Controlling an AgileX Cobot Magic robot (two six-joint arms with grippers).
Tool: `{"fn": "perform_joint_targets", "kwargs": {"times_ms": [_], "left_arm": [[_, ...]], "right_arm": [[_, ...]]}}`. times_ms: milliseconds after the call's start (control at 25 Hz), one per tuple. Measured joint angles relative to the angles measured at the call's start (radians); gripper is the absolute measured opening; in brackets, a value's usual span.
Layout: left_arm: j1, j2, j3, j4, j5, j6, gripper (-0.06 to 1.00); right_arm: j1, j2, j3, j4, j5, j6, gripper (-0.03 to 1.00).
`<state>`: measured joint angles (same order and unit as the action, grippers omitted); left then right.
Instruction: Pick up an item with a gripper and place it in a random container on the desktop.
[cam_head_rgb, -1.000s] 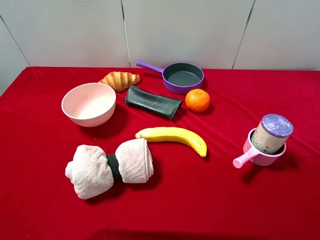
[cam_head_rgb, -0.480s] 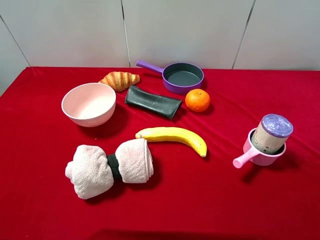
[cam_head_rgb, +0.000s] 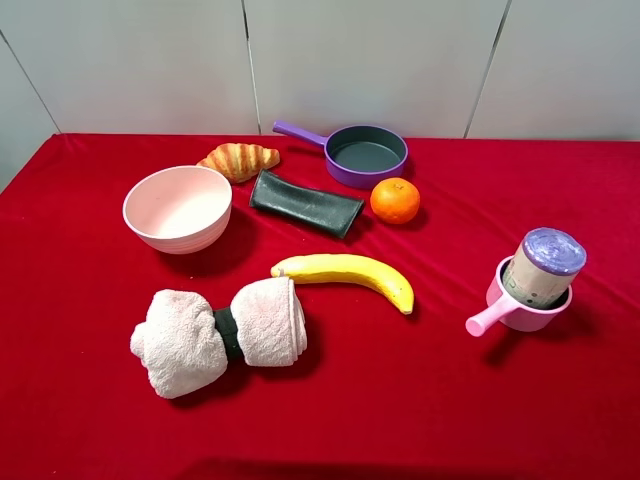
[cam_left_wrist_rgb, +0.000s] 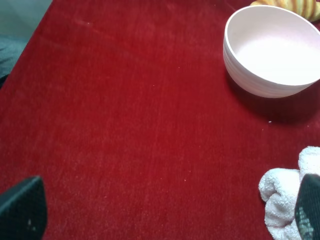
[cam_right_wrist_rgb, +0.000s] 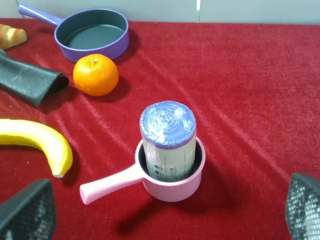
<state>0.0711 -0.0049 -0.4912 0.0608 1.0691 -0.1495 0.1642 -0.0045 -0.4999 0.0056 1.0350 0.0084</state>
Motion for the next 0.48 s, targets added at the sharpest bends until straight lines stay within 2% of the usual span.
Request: {"fn": "perform_joint_targets", "kwargs": {"times_ms": [480], "left_arm": [[0.0, 0.0, 0.0, 0.0, 0.0, 0.0, 1.0]], "right_arm": [[0.0, 0.0, 0.0, 0.0, 0.0, 0.001, 0.69]]}}
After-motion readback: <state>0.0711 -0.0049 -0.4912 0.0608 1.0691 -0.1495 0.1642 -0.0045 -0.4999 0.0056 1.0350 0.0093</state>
